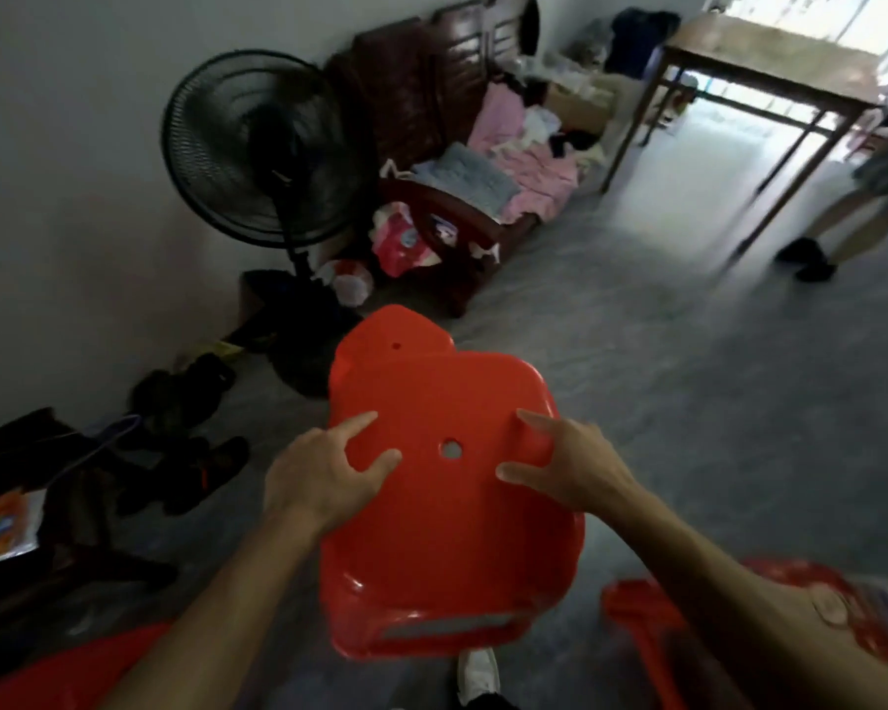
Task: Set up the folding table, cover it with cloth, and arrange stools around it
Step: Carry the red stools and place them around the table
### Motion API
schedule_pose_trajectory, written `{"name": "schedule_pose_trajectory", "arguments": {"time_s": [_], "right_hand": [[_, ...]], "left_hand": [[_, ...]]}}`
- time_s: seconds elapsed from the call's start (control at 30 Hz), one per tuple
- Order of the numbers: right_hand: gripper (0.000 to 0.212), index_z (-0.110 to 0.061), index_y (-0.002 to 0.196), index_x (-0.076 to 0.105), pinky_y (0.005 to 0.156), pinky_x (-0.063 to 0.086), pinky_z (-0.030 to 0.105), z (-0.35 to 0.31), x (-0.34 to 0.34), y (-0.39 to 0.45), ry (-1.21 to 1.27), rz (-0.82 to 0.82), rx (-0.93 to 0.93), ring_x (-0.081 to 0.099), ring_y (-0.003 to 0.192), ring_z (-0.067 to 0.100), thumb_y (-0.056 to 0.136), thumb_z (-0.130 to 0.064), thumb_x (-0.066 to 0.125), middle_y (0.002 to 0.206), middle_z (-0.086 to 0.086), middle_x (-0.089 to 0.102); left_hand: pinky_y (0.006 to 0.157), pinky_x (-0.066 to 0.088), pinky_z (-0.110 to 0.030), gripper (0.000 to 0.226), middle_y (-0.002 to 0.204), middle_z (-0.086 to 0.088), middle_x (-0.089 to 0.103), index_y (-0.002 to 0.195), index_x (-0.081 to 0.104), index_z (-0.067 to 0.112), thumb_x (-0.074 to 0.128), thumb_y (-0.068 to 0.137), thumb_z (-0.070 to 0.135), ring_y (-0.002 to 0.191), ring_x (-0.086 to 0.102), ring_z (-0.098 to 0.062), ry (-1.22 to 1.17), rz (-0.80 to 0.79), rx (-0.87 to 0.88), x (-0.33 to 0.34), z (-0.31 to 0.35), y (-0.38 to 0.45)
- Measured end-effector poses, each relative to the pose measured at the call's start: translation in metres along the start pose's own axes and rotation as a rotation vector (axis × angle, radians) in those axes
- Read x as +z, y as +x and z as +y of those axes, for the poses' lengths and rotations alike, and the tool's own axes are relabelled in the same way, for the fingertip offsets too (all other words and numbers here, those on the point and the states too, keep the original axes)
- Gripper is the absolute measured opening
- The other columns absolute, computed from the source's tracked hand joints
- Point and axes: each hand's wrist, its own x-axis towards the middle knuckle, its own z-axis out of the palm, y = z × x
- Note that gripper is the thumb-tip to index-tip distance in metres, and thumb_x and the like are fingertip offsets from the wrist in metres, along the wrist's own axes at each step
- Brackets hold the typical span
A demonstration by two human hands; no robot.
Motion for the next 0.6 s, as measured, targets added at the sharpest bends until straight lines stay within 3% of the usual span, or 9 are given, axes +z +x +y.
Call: {"name": "schedule_pose_trajectory", "arguments": {"time_s": [0.3, 0.6], "right_hand": [[0.084, -0.039, 0.143, 0.047, 0.102, 0.047, 0.039, 0.103, -0.055, -0.04, 0.073, 0.199, 0.282, 0.056, 0.125, 0.03, 0.068, -0.066, 0.075, 0.135, 0.01, 0.061], [0.094, -0.032, 0.149, 0.04, 0.106, 0.043, 0.037, 0.229, -0.121, -0.018, 0.218, 0.264, 0.442, 0.052, 0.13, 0.025, 0.069, -0.064, 0.077, 0.142, 0.006, 0.055]], "left_hand": [[0.098, 0.049, -0.038, 0.063, 0.127, -0.003, 0.067, 0.136, 0.052, 0.047, 0.056, 0.079, 0.073, 0.117, 0.061, -0.026, 0.051, -0.036, 0.339, 0.03, 0.133, 0.036], [0.094, 0.048, -0.038, 0.06, 0.121, -0.007, 0.07, 0.136, 0.053, 0.047, 0.058, 0.081, 0.07, 0.112, 0.064, -0.031, 0.2, -0.092, 0.507, 0.089, 0.306, 0.104]]}}
